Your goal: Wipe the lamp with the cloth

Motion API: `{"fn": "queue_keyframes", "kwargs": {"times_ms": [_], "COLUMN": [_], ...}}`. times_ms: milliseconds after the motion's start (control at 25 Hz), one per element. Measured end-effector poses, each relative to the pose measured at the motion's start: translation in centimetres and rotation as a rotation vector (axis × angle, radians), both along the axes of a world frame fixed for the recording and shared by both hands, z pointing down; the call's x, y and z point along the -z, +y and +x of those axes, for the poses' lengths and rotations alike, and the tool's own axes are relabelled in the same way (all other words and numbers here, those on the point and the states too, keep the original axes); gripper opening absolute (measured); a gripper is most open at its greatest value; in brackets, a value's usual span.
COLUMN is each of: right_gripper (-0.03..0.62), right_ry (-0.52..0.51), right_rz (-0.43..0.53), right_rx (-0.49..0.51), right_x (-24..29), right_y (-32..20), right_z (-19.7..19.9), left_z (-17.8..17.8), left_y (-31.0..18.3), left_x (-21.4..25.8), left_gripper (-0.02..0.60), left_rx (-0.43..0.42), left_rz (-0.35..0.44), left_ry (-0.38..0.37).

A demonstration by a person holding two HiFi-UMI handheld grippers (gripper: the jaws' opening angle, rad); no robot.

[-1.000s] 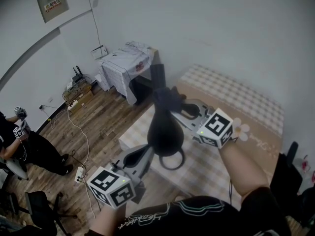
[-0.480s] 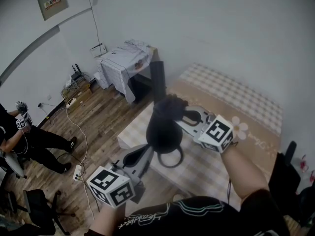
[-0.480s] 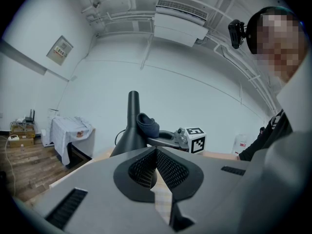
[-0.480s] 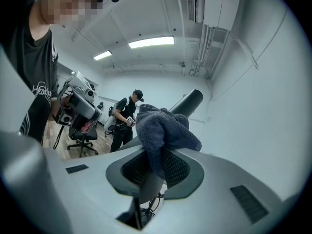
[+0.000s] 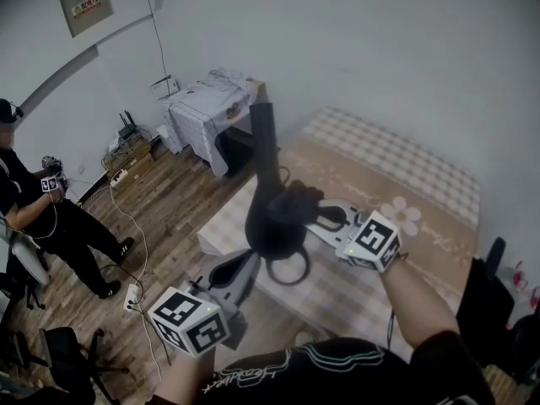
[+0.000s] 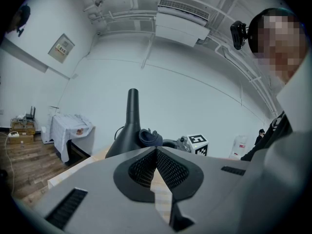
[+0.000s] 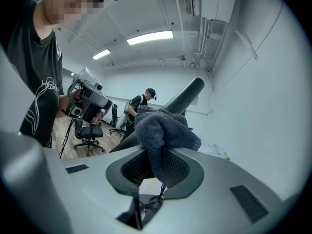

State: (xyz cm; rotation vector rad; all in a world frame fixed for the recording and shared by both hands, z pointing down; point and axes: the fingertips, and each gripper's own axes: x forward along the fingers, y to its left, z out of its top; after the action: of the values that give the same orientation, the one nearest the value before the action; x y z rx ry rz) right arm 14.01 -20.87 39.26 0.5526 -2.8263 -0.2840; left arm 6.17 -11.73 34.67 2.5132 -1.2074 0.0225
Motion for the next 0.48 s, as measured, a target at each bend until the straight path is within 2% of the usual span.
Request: {"fn": "queue_keyframes", "kwargs": {"times_ms": [480], "right_gripper": [0.057], "right_ry": [0.033], "right_rz": [-0.096], "right_rx": [-0.05], "right_x": [-4.0], "right_y": [2.2], "right_z": [2.3], "left_z": [1.6], "left_y": [1.0], "left_x": [-0.8], "left_gripper": [0.0], "left_rx": [-0.041], "left_rz": [-0.016], "left_ry": [0.015]}}
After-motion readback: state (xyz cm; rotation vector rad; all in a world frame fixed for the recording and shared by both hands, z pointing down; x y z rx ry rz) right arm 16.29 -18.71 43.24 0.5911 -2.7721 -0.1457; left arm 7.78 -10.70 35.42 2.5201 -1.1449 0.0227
